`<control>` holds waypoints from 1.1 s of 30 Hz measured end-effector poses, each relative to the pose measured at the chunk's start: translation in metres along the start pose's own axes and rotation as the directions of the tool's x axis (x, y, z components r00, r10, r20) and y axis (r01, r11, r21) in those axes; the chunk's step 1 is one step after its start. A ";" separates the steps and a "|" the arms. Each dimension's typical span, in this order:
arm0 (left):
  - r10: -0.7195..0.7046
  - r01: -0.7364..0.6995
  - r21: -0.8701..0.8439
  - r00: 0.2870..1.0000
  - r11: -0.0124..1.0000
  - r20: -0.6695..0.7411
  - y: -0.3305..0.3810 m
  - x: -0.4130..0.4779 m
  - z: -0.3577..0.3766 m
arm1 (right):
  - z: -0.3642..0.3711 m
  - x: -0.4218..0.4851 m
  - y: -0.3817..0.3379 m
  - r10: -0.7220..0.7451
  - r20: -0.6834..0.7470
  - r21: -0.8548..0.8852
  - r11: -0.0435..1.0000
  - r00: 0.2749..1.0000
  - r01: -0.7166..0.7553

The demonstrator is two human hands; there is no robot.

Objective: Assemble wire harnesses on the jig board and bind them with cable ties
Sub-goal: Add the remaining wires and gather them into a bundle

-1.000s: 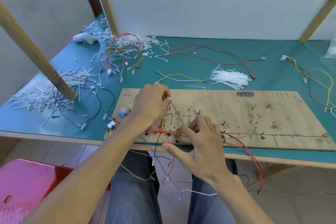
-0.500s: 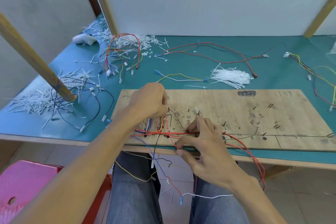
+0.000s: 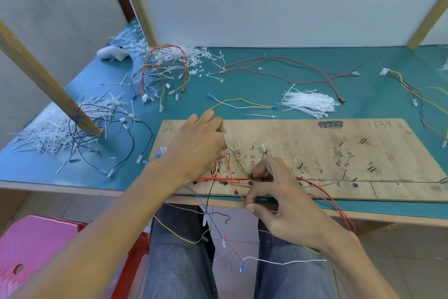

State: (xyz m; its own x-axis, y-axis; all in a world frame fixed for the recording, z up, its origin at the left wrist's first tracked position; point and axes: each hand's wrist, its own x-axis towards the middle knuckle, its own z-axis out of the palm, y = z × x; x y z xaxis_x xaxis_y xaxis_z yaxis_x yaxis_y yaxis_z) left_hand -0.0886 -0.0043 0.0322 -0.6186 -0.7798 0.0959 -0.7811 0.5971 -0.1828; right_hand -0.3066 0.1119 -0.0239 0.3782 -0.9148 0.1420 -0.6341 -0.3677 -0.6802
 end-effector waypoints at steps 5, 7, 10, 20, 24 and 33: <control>0.004 -0.004 -0.018 1.000 1.000 -0.017 0.002 0.002 0.002 | -0.005 0.000 -0.003 0.004 0.012 0.050 0.999 1.000 -0.005; 0.034 -0.033 0.023 0.999 0.999 -0.011 0.004 0.002 0.000 | -0.009 0.000 -0.004 0.009 0.022 0.068 0.998 1.000 -0.011; 0.037 -0.033 0.118 0.999 0.992 -0.038 0.015 -0.005 -0.006 | -0.013 -0.001 -0.006 0.020 0.029 0.080 0.997 0.999 -0.022; 0.157 -0.165 -0.119 0.985 0.979 -0.076 0.073 -0.077 0.001 | -0.009 -0.018 -0.021 0.026 -0.095 -0.262 0.964 0.995 -0.050; 0.143 -0.145 -0.060 0.989 0.988 -0.040 0.082 -0.087 0.006 | -0.012 -0.035 -0.022 0.075 -0.332 -0.273 0.947 0.940 -0.171; 0.062 -0.062 0.006 0.994 0.998 -0.086 0.099 -0.092 0.024 | -0.039 -0.061 -0.001 0.251 -0.390 -0.166 0.927 0.886 -0.336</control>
State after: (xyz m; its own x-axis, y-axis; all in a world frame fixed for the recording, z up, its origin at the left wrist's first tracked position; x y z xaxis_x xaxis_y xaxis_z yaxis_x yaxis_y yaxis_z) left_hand -0.1070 0.1215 -0.0186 -0.6710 -0.7221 0.1683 -0.7407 0.6432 -0.1939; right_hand -0.3553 0.1619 -0.0039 -0.0871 -0.9680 0.2355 -0.8272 -0.0615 -0.5586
